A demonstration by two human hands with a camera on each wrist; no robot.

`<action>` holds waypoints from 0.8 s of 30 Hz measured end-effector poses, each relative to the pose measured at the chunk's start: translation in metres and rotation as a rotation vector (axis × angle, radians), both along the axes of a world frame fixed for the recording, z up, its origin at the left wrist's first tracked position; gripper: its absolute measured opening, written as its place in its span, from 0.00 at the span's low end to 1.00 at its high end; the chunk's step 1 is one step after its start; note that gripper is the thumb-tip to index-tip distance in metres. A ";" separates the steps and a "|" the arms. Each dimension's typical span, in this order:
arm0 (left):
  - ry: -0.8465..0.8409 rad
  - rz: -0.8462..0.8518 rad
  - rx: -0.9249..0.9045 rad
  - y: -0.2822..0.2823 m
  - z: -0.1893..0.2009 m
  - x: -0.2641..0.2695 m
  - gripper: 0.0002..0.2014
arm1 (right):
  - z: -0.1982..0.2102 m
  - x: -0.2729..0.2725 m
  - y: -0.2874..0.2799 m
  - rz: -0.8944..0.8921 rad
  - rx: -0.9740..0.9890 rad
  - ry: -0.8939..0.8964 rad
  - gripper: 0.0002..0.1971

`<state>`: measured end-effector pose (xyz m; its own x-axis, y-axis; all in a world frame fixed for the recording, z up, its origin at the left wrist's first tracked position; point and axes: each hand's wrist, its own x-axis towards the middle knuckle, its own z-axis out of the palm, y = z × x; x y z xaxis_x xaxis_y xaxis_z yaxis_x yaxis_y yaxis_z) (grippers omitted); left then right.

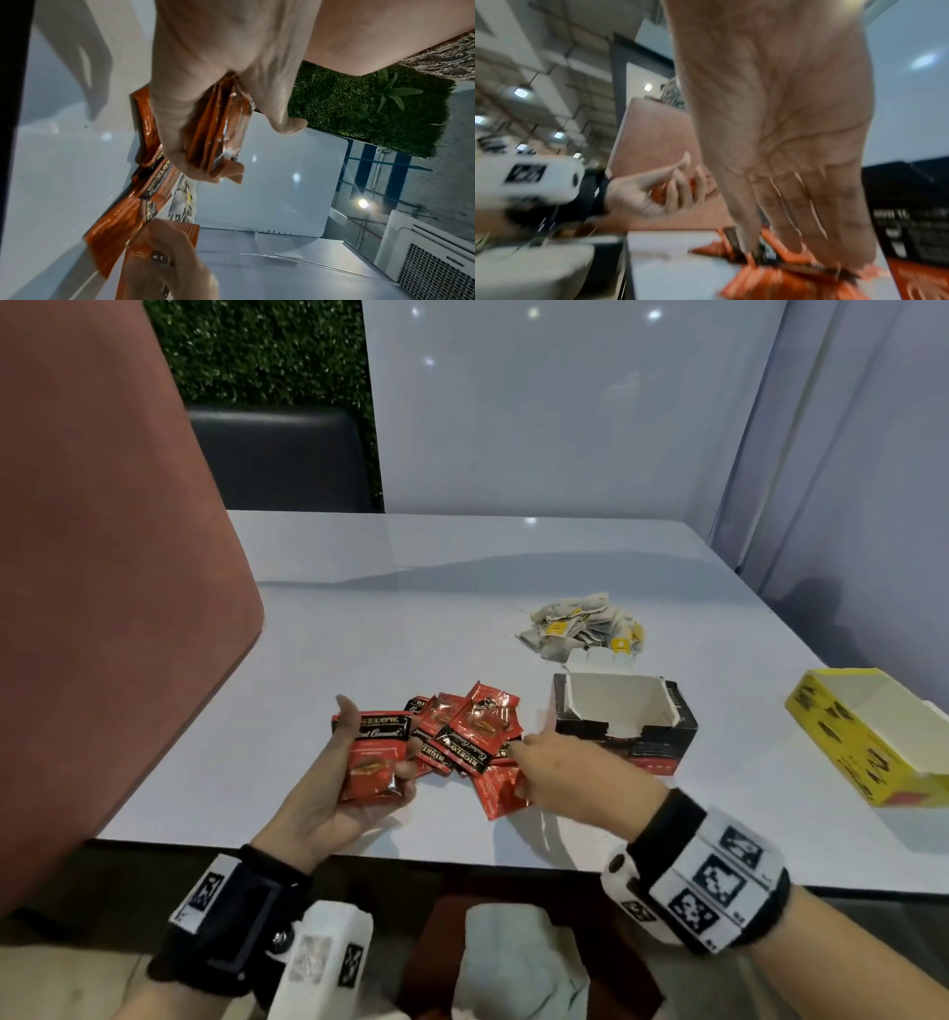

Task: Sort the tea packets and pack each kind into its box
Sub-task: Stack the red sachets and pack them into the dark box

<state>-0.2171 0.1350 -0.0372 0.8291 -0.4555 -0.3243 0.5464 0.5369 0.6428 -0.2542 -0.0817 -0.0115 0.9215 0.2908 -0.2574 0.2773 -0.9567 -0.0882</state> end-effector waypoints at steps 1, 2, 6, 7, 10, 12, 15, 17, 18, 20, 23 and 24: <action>-0.001 -0.006 -0.004 -0.003 -0.002 -0.001 0.51 | -0.007 -0.002 0.005 0.024 -0.065 -0.027 0.13; 0.001 -0.015 -0.011 -0.006 -0.003 -0.002 0.51 | -0.012 -0.005 0.011 0.041 -0.121 -0.052 0.15; 0.007 -0.059 -0.035 -0.015 -0.006 -0.003 0.49 | -0.025 -0.008 0.031 0.042 -0.242 -0.151 0.22; 0.014 -0.064 -0.040 -0.016 -0.007 -0.002 0.48 | -0.028 -0.009 0.034 0.054 -0.245 -0.179 0.22; 0.053 -0.071 -0.048 -0.020 -0.008 -0.001 0.50 | -0.033 -0.010 0.040 0.035 -0.225 -0.213 0.16; 0.083 -0.074 -0.058 -0.020 -0.008 -0.001 0.51 | -0.035 -0.010 0.040 -0.008 -0.211 -0.193 0.19; 0.105 -0.079 -0.030 -0.020 -0.009 -0.001 0.50 | -0.033 -0.011 0.039 -0.017 -0.212 -0.204 0.30; 0.136 -0.070 0.009 -0.018 -0.012 -0.002 0.50 | -0.026 -0.012 0.035 -0.036 -0.134 -0.218 0.33; 0.156 -0.066 0.016 -0.017 -0.014 -0.002 0.50 | -0.021 -0.012 0.032 -0.054 -0.076 -0.222 0.32; 0.185 -0.049 0.016 -0.017 -0.016 -0.001 0.47 | -0.009 -0.010 0.022 -0.102 0.028 -0.267 0.27; 0.222 -0.010 -0.009 -0.018 -0.019 0.000 0.39 | 0.009 -0.009 0.005 -0.231 0.188 -0.334 0.15; 0.220 -0.008 -0.039 -0.018 -0.019 0.000 0.40 | 0.013 -0.010 0.000 -0.268 0.250 -0.327 0.13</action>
